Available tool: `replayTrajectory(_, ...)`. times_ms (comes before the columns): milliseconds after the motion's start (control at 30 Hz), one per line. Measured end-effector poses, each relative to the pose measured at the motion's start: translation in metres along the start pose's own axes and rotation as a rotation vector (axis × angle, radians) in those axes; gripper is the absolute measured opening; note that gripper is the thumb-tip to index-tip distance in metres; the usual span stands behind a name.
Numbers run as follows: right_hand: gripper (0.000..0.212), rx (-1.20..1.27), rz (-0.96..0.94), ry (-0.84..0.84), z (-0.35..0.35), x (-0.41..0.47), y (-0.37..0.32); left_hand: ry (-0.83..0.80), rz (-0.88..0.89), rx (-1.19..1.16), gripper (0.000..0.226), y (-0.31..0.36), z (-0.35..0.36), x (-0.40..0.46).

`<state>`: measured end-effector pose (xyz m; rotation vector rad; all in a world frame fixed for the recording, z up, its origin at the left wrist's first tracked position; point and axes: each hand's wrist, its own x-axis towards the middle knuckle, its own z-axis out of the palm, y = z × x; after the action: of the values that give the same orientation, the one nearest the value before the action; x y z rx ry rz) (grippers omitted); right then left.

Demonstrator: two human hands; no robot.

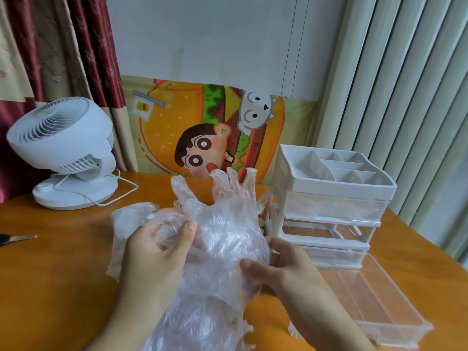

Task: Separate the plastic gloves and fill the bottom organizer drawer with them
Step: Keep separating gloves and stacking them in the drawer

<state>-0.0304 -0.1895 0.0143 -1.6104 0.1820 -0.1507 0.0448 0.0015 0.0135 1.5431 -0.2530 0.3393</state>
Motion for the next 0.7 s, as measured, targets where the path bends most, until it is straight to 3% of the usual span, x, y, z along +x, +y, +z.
replayTrajectory(67,0.017,0.028,-0.021,0.088,-0.001,0.003,0.002,0.030,0.007,0.001,0.011,-0.006,-0.003,0.003)
replayTrajectory(167,0.013,0.166,-0.057,0.232,-0.001,0.005,0.003,0.045,-0.055,-0.026,0.026,-0.008,-0.003,0.004)
replayTrajectory(367,0.014,0.163,-0.139,0.358,-0.014,0.005,-0.009,-0.089,-0.186,-0.058,0.063,-0.006,-0.002,0.001)
replayTrajectory(467,0.014,0.094,-0.123,0.337,-0.054,0.002,-0.021,-0.240,-0.200,-0.128,0.045,-0.003,0.007,-0.005)
replayTrajectory(567,0.013,-0.041,-0.044,0.350,-0.104,-0.003,-0.027,-0.384,-0.194,-0.207,0.052,-0.001,0.016,-0.013)
replayTrajectory(633,0.013,-0.188,0.022,0.396,-0.138,-0.004,-0.024,-0.347,-0.080,-0.106,0.057,0.007,0.026,-0.020)
replayTrajectory(700,0.010,-0.349,0.089,0.417,-0.167,-0.005,-0.018,-0.246,0.195,0.118,0.051,0.014,0.042,-0.020)
